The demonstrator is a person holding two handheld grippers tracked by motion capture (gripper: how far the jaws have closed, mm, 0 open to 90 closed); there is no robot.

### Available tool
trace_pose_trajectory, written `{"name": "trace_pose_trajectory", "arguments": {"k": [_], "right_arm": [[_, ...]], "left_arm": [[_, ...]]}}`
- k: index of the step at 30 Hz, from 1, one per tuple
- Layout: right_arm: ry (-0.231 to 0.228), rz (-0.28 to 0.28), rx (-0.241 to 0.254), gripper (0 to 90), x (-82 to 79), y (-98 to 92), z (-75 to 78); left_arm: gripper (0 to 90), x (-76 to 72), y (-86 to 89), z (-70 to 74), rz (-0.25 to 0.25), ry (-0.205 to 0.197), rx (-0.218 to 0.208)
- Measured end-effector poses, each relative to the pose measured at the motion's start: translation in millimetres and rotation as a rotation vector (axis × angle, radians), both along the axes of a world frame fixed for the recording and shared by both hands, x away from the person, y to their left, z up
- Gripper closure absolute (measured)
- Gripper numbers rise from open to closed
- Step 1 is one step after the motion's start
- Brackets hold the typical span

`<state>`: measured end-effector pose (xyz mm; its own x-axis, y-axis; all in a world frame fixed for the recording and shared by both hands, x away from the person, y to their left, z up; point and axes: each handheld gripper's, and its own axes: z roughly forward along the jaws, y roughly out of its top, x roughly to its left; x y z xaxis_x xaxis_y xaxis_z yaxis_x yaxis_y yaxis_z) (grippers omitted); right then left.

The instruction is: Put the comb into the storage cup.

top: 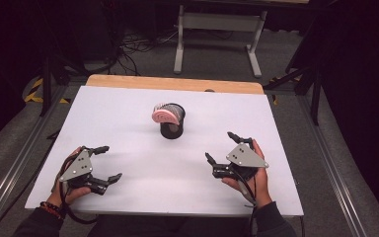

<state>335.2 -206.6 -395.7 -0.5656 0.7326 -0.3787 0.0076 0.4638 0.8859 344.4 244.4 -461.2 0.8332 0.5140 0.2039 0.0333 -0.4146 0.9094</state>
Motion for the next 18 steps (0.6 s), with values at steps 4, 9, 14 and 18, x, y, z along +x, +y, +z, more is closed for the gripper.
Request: {"name": "trace_pose_trajectory", "arguments": {"k": [4, 9, 14, 18], "right_arm": [[0.001, -0.006, -0.022, 9.9, -2.2, -5.1, -6.2], [0.011, -0.005, -0.013, 9.7, -5.0, -12.0, -12.4], [0.017, -0.015, -0.024, 8.6, -7.5, -18.6, -20.4], [0.023, -0.022, -0.026, 8.1, -9.5, -24.1, -26.1]], "left_arm": [[5.5, 0.4, 0.2, -0.1, 0.0, 0.0, 0.002], [5.4, 0.7, 0.3, 0.1, 0.001, -0.001, 0.003], [5.3, 0.7, -0.2, 0.0, 0.003, -0.002, 0.006], [5.3, 1.1, -0.3, -0.1, 0.003, 0.002, 0.005]]}}
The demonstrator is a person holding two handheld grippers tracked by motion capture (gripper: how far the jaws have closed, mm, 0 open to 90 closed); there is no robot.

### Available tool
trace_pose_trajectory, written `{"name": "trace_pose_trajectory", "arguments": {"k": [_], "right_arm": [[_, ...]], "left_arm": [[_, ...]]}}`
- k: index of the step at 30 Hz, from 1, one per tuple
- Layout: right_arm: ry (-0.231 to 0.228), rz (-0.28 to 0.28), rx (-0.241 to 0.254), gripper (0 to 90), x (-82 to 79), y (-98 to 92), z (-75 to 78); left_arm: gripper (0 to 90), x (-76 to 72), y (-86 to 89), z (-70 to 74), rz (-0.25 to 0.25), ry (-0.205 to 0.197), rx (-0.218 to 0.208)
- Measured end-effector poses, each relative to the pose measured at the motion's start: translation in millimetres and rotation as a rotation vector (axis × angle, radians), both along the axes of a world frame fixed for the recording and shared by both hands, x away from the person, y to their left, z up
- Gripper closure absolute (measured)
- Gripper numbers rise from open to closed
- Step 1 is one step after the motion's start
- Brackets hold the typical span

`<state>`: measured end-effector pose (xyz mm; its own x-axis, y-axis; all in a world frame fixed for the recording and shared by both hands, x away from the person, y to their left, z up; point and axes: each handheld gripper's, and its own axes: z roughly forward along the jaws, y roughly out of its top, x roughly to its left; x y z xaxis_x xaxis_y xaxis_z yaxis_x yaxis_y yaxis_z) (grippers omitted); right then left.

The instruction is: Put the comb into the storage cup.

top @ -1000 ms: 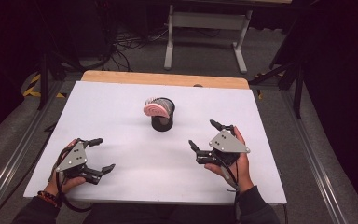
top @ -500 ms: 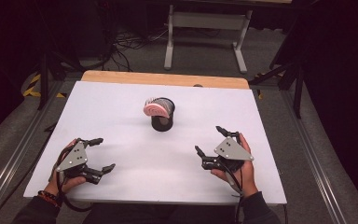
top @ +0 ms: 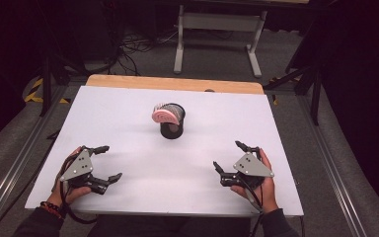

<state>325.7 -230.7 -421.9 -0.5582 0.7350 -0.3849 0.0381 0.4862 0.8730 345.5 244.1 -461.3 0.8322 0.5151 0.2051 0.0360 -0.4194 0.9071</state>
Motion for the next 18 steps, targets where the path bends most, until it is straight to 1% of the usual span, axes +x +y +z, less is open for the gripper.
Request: {"name": "trace_pose_trajectory", "arguments": {"k": [2, 4, 11, 13, 16, 18], "right_arm": [[-0.001, -0.008, -0.011, 8.0, -0.8, -2.9, -3.2], [-0.009, -0.021, -0.009, 8.0, -1.7, -6.7, -6.4], [0.017, -0.057, 0.0, 7.1, -3.8, -23.4, -17.7], [0.03, -0.066, 0.017, 6.8, -6.2, -29.8, -21.6], [0.03, -0.091, 0.006, 5.9, -10.5, -37.5, -26.8], [0.024, -0.104, 0.015, 5.9, -13.1, -42.5, -29.4]], "left_arm": [[5.3, 0.1, -0.1, -0.2, 0.003, 0.002, 0.0], [5.3, 0.5, -0.1, -0.3, 0.005, 0.003, -0.001], [5.2, 1.0, -0.9, 0.3, 0.004, -0.002, 0.001], [5.1, 0.6, -1.7, 0.6, 0.004, -0.002, 0.002], [5.1, 0.7, -3.4, 0.7, 0.007, -0.008, 0.007], [4.9, 1.3, -3.6, 0.7, 0.007, -0.009, 0.008]]}}
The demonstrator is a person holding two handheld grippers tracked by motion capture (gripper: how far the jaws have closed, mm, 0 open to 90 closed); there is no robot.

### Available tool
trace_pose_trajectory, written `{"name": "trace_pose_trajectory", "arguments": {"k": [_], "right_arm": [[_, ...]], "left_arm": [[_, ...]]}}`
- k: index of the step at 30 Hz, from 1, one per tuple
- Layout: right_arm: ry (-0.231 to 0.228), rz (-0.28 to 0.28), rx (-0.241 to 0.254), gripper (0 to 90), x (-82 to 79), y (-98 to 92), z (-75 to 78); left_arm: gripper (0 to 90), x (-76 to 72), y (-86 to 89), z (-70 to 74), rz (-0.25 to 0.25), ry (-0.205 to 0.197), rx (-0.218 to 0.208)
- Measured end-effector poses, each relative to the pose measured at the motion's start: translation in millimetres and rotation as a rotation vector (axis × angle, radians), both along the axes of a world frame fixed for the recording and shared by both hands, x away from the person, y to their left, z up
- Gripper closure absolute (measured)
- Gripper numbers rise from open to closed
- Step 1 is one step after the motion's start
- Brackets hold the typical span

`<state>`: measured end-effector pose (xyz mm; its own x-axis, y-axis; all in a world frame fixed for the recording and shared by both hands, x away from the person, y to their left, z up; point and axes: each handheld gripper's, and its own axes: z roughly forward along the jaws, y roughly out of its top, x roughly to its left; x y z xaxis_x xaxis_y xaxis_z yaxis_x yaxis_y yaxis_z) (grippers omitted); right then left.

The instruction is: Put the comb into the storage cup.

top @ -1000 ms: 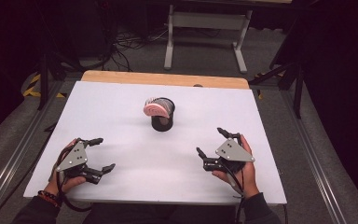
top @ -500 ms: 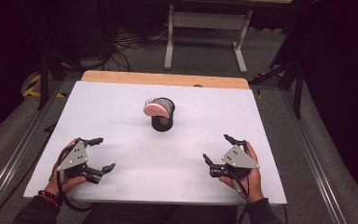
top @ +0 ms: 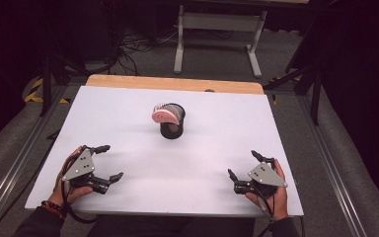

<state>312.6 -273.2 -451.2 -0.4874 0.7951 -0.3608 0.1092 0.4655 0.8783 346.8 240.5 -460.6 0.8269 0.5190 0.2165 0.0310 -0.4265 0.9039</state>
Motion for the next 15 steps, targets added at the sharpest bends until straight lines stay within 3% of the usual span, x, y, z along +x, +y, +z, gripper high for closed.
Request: {"name": "trace_pose_trajectory", "arguments": {"k": [3, 15], "right_arm": [[0.022, -0.013, 0.038, 5.7, -1.9, -7.6, -4.1], [0.033, -0.015, 0.029, 5.2, -0.5, -7.1, -11.8]], "left_arm": [[4.9, 0.5, -0.8, 0.0, 0.0, 0.0, -0.009], [4.0, -1.3, -2.3, 0.4, -0.004, -0.005, -0.007]]}}
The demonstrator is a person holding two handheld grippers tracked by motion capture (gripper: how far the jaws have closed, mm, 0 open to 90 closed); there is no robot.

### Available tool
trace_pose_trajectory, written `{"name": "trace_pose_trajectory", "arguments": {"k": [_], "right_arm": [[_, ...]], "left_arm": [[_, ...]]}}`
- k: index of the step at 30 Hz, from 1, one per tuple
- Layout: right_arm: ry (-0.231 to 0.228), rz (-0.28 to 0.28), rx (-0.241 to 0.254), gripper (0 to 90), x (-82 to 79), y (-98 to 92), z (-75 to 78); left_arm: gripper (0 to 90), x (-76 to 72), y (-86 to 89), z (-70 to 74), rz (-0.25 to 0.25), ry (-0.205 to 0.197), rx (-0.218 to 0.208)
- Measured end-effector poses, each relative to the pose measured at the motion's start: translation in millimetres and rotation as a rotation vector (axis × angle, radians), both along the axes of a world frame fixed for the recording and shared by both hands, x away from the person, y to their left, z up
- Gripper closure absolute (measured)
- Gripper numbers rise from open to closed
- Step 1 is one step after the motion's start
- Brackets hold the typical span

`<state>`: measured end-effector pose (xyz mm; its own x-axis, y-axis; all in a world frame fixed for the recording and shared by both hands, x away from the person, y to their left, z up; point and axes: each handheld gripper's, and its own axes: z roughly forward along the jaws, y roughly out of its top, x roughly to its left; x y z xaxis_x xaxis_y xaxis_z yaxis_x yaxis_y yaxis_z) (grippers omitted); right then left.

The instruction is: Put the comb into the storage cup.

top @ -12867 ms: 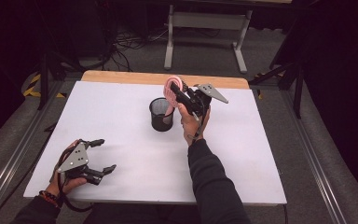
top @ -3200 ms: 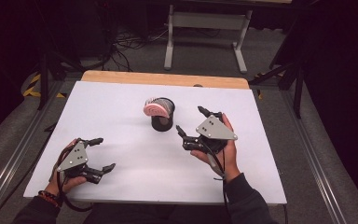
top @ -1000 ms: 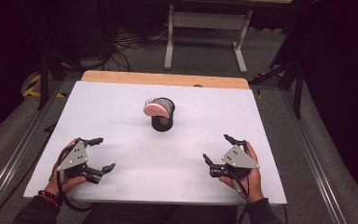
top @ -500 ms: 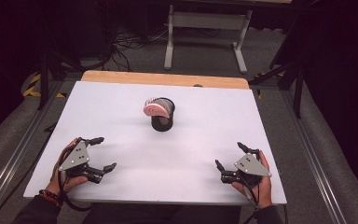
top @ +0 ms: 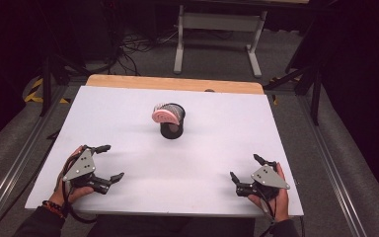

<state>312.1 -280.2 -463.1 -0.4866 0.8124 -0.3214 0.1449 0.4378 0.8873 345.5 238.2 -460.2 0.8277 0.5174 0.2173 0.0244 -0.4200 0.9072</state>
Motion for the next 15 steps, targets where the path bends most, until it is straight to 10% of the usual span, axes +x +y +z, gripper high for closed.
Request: {"name": "trace_pose_trajectory", "arguments": {"k": [15], "right_arm": [[-0.021, -0.004, 0.02, 5.2, -0.6, 1.5, 3.2]], "left_arm": [[3.9, 1.7, 1.6, -1.2, -0.001, 0.006, -0.006]]}}
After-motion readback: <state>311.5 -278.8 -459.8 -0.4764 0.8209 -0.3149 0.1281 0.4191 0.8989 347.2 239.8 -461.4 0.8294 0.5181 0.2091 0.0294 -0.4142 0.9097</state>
